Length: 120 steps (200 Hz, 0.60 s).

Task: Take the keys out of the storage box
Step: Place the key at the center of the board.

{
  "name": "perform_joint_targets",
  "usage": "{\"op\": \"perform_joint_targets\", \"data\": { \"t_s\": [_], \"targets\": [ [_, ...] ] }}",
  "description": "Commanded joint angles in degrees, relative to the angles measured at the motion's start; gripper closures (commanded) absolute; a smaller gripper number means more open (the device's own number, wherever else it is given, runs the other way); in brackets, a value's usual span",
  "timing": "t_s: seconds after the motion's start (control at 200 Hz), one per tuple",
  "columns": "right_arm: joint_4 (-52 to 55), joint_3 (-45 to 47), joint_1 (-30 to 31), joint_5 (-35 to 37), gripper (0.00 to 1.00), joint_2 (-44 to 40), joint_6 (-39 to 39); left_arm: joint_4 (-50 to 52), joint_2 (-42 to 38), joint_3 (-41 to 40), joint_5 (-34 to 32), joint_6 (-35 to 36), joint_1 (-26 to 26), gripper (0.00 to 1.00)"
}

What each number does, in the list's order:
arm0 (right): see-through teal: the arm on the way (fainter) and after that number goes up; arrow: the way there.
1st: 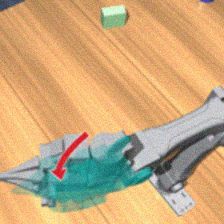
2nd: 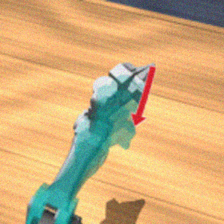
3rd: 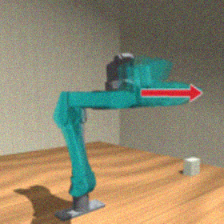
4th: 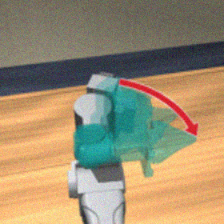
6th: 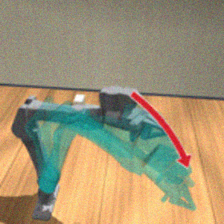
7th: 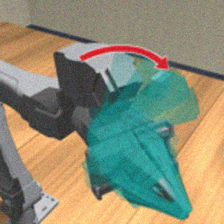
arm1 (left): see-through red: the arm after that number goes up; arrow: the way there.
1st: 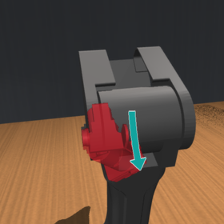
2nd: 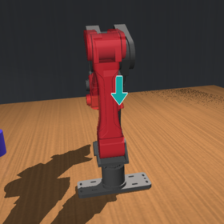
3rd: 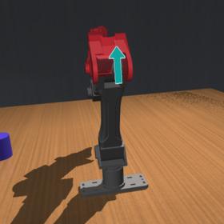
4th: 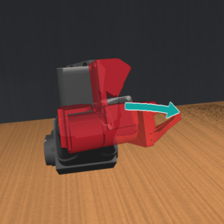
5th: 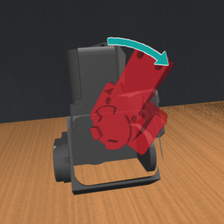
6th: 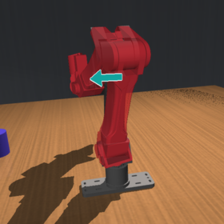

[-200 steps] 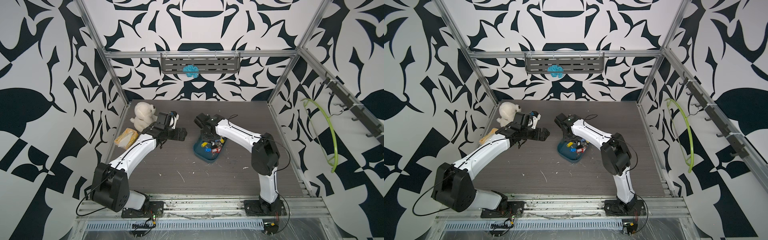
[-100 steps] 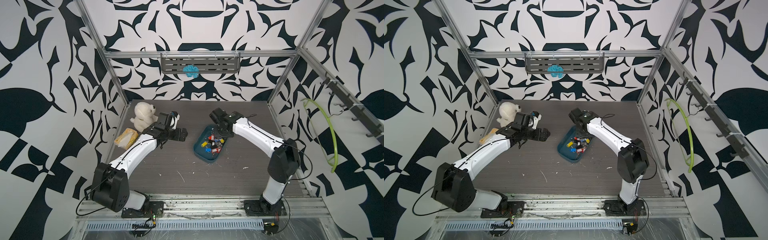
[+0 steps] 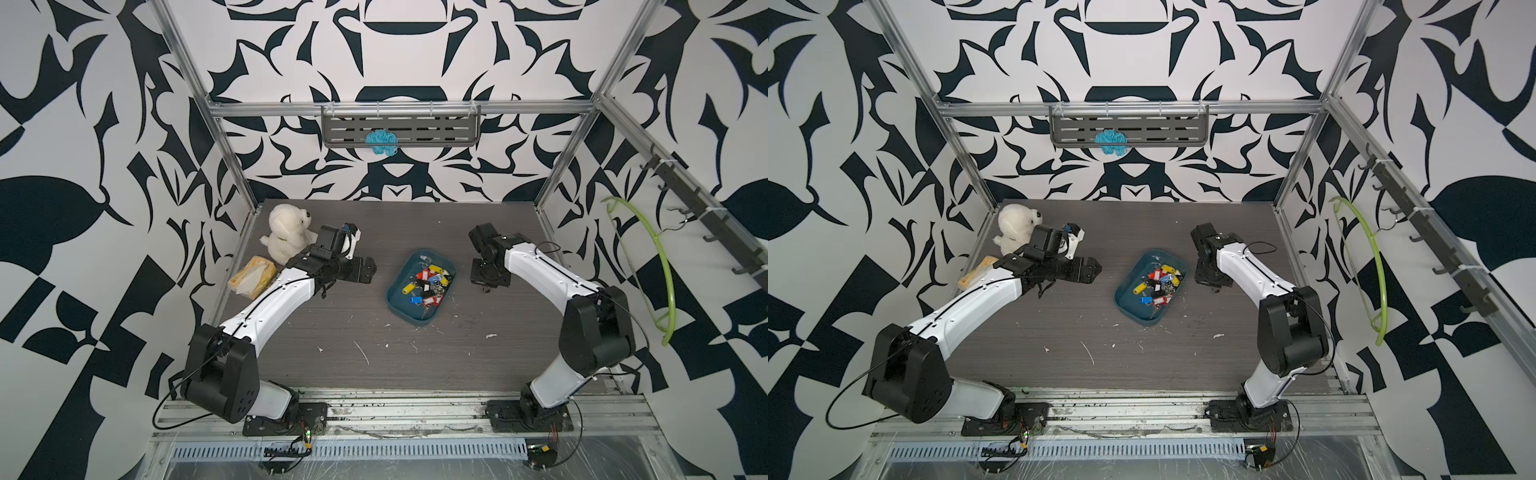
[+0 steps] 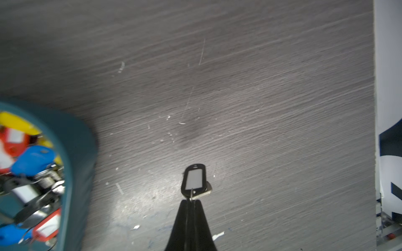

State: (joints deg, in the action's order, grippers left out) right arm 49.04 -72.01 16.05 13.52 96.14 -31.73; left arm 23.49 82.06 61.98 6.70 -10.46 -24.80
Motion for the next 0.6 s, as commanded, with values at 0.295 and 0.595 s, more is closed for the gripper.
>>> {"op": "perform_joint_targets", "data": {
  "t_s": [0.295, 0.595],
  "targets": [
    [-5.25, 0.02, -1.64, -1.64, 0.63, 5.38, 1.69, 1.5, 0.8, 1.0, 0.07, 1.4, -0.78, 0.01],
    [-3.1, 0.18, -1.8, -0.08, 0.5, -0.42, 1.9, 1.6, 0.91, 1.04, -0.02, 1.54, -1.04, 0.0]
  ]
}}
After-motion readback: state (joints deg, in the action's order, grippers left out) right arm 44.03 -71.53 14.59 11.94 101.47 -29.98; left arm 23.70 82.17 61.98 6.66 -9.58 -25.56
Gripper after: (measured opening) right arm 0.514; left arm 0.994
